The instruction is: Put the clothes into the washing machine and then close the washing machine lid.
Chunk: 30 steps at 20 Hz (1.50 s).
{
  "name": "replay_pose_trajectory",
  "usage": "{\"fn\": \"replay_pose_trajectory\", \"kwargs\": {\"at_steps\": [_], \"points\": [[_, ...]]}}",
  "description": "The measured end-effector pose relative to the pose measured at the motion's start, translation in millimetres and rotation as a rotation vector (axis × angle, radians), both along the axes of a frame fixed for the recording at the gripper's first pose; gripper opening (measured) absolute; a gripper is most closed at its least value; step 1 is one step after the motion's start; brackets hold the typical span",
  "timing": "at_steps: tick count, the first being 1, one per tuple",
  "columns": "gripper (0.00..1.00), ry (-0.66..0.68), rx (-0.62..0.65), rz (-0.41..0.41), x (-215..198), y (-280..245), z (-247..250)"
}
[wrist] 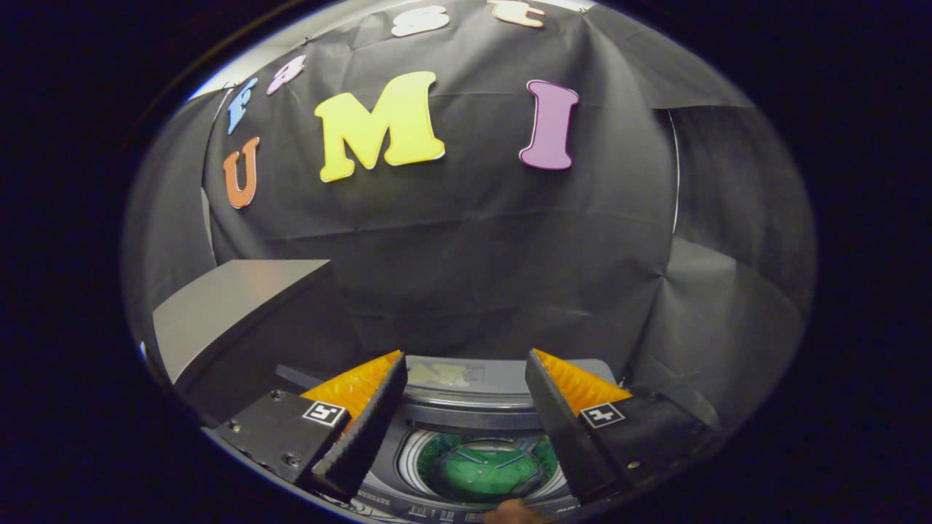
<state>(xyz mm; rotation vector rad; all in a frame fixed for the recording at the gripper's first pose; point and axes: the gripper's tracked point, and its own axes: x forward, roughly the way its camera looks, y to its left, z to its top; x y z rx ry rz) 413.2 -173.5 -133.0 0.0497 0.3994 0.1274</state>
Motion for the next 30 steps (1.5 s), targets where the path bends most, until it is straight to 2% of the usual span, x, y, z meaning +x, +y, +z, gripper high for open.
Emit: {"fn": "replay_pose_trajectory", "kwargs": {"at_steps": [5,15,17,21,27,30], "points": [[1.00,0.193,0.028,-0.020,-22.3,-11.2,-64.7],[1.00,0.239,-0.009,-0.049,-24.0,-16.8,-83.7],[1.00,0.205,-0.032,-0.049,-27.8,-14.2,-74.3],[1.00,0.052,-0.132,-0.070,-45.2,-10.4,-30.2],[1.00,-0.069,-0.072,-0.120,-90.2,16.3,28.2],[1.00,-0.113,-0.076,-0.171,-119.9,20.4,45.4]]}}
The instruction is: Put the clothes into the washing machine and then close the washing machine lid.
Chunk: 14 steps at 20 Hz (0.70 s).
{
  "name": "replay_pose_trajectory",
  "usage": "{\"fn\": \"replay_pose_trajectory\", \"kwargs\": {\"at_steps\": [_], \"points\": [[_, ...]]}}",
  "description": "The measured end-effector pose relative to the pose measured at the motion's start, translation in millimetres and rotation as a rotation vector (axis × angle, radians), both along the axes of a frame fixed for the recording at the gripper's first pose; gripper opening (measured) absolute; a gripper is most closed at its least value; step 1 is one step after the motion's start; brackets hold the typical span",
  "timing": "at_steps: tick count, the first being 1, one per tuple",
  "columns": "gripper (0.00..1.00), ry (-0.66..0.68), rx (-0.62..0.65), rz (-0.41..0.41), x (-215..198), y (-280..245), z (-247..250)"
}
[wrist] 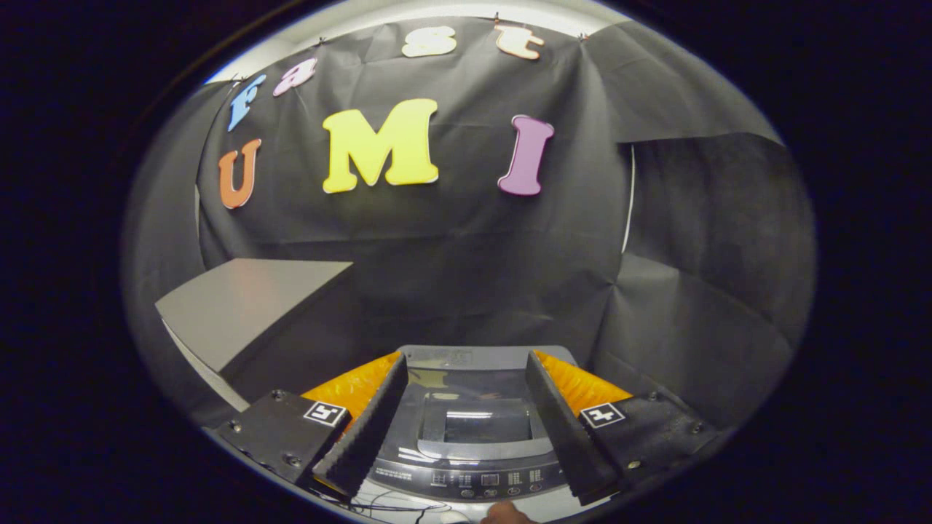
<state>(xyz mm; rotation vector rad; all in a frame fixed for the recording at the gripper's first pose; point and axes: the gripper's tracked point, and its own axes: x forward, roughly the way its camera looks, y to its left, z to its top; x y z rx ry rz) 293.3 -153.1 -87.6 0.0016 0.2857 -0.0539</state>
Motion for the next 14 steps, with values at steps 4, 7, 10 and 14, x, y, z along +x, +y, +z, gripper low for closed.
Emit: {"fn": "replay_pose_trajectory", "kwargs": {"at_steps": [4,7,10,14], "points": [[1.00,-0.047,0.022,-0.042,-51.0,16.8,23.1],[1.00,-0.095,0.039,-0.044,-96.6,32.6,47.1],[1.00,-0.143,0.020,-0.048,-142.0,46.7,66.9],[1.00,-0.185,0.005,-0.051,-205.2,51.6,88.3]]}}
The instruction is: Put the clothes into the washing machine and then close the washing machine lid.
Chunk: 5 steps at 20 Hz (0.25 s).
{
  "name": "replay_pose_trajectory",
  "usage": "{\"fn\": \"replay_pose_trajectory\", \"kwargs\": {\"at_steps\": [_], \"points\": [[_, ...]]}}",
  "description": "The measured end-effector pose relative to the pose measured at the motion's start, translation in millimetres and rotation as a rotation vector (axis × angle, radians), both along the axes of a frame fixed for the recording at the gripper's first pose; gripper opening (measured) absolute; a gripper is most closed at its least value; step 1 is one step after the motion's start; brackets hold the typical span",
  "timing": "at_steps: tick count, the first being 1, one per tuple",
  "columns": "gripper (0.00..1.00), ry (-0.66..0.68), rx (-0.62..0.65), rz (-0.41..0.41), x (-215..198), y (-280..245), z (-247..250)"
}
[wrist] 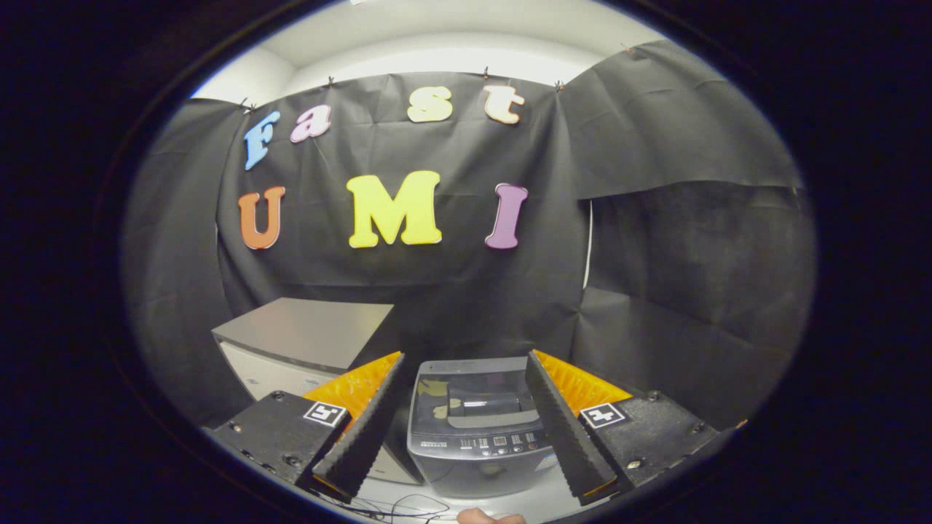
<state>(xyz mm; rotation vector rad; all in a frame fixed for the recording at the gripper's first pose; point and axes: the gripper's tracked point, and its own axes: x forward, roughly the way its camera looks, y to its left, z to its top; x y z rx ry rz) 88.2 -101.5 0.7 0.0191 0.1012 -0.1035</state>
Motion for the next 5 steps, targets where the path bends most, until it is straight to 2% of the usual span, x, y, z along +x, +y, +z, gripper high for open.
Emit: {"fn": "replay_pose_trajectory", "kwargs": {"at_steps": [5], "points": [[1.00,-0.064,0.012,0.007,-78.8,-2.8,23.5]]}}
